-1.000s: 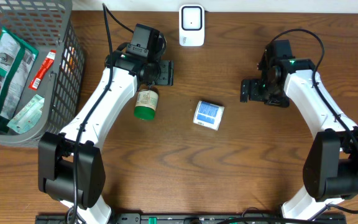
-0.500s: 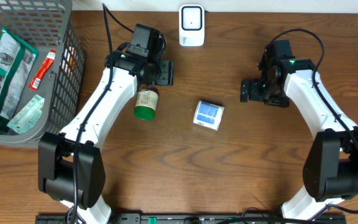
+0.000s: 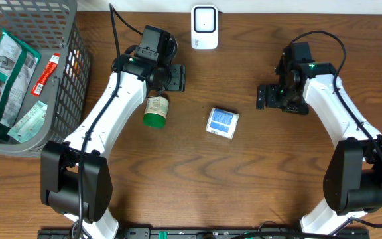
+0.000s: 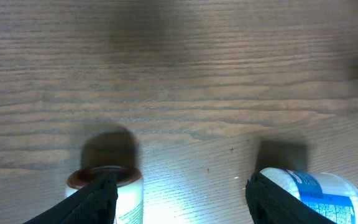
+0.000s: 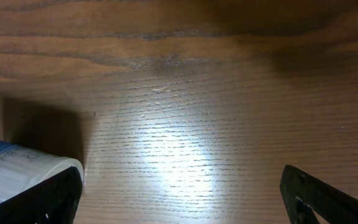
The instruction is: Scan the item barcode
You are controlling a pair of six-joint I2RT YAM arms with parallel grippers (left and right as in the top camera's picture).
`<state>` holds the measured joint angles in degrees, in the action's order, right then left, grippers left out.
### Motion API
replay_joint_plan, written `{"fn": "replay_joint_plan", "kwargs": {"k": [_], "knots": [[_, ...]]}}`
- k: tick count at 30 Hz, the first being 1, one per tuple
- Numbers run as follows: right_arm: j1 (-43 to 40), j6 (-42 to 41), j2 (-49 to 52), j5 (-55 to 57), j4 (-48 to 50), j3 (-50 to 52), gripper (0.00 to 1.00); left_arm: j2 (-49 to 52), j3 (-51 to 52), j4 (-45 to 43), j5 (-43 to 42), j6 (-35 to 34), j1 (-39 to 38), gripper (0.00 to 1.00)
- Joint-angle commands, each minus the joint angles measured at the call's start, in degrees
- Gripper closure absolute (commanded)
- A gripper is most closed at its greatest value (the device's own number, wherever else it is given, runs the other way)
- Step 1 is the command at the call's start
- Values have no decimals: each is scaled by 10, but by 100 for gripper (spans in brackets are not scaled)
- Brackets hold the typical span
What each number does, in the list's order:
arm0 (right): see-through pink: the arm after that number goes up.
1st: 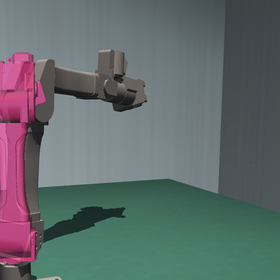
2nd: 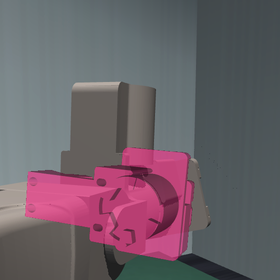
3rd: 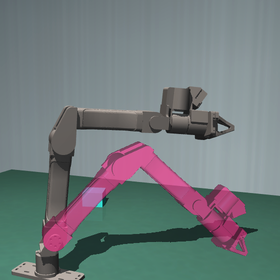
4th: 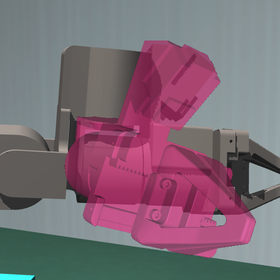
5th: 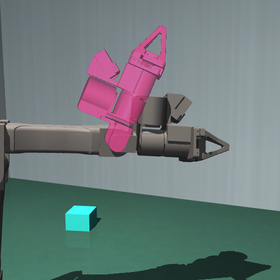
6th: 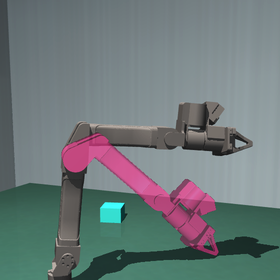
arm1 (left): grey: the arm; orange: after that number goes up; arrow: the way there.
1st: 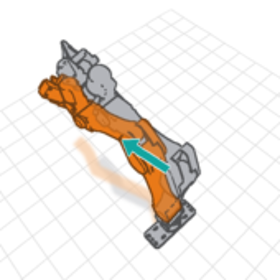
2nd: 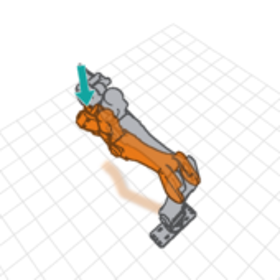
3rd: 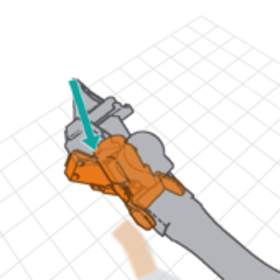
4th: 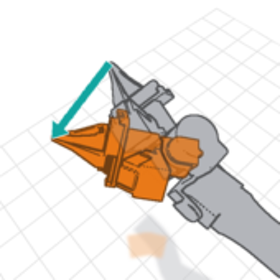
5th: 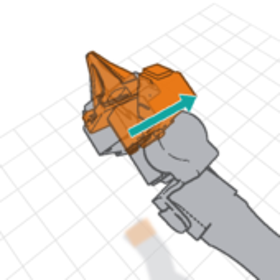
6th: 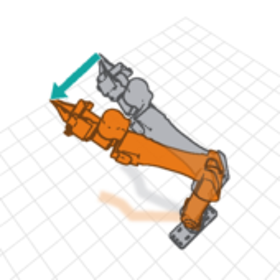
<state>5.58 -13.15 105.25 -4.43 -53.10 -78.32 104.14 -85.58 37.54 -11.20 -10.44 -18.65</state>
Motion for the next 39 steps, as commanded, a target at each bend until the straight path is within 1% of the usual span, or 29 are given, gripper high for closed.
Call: {"fn": "replay_joint_plan", "kwargs": {"k": [1, 3, 4, 6, 8, 39], "knots": [[1, 1, -8, 5, -1, -7, 1, 0, -11, 3, 8, 7, 1, 32], [1, 1, -8, 5, -1, -7, 1, 0, -11, 3, 8, 7, 1, 32], [1, 1, -8, 5, -1, -7, 1, 0, -11, 3, 8, 7, 1, 21], [1, 1, -8, 5, -1, -7, 1, 0, -11, 3, 8, 7, 1, 18], [1, 1, -8, 5, -1, -7, 1, 0, -11, 3, 8, 7, 1, 17], [1, 1, -8, 5, -1, -7, 1, 0, -11, 3, 8, 7, 1, 16]]}}
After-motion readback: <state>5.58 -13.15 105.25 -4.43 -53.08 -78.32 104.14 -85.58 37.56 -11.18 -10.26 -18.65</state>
